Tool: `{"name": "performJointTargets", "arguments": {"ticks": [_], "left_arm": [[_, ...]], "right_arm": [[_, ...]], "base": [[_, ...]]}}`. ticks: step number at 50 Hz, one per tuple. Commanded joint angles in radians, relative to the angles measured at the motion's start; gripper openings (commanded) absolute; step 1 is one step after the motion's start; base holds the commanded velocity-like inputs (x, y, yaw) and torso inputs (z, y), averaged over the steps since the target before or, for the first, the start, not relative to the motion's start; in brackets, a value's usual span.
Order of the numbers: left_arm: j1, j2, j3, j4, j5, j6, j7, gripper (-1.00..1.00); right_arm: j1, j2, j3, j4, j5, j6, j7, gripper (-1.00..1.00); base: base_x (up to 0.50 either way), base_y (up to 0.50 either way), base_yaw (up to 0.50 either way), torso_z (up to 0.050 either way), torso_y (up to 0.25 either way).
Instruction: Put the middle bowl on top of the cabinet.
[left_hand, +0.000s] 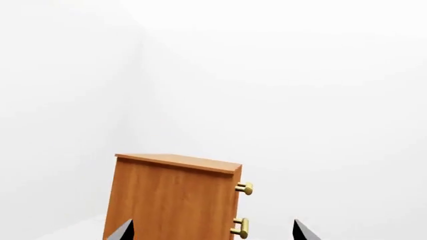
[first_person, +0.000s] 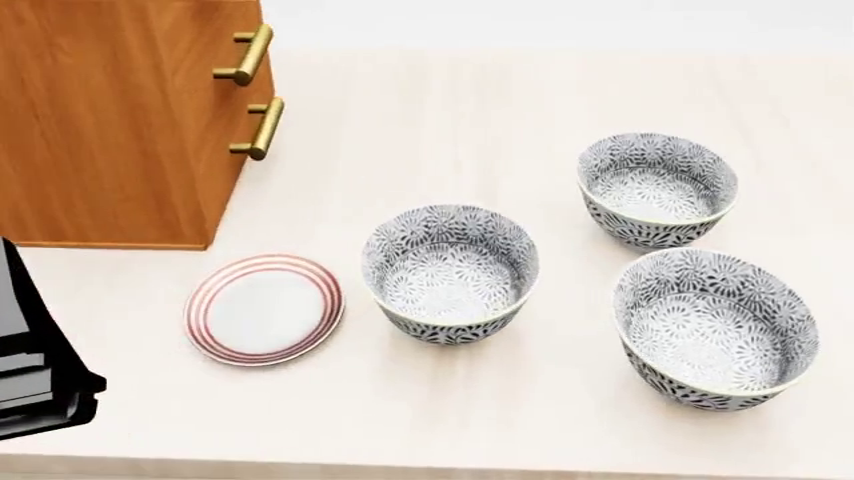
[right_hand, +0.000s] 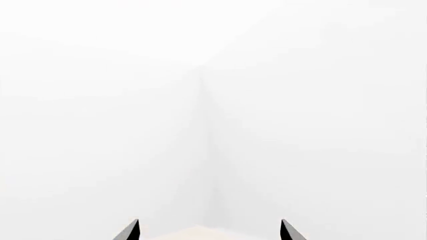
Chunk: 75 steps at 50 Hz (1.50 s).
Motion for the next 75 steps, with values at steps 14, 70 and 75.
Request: {"name": "performJointTargets", "arguments": {"ticks": [14, 70, 75], "left_arm": [[-0.015, -0.03, 0.015, -0.009, -0.036, -0.003, -0.04, 1.0], [-0.024, -0.077, 0.037, 0.003, -0.108, -0.04, -0.098, 1.0], [-0.025, -0.079, 0.036, 0.004, -0.113, -0.043, -0.104, 1.0]], "right_arm": [[0.013, 0.016, -0.011, -0.034, -0.068, 0.053, 0.077, 1.0], [-0.032, 0.003, 0.021, -0.045, -0.051, -0.005, 0.08, 1.0], [-0.032, -0.005, 0.029, -0.041, -0.061, -0.018, 0.083, 1.0]], "base": [[0.0, 0.13, 0.0, 0.0, 0.0], [0.29, 0.0, 0.0, 0.0, 0.0], [0.24, 0.0, 0.0, 0.0, 0.0]]}}
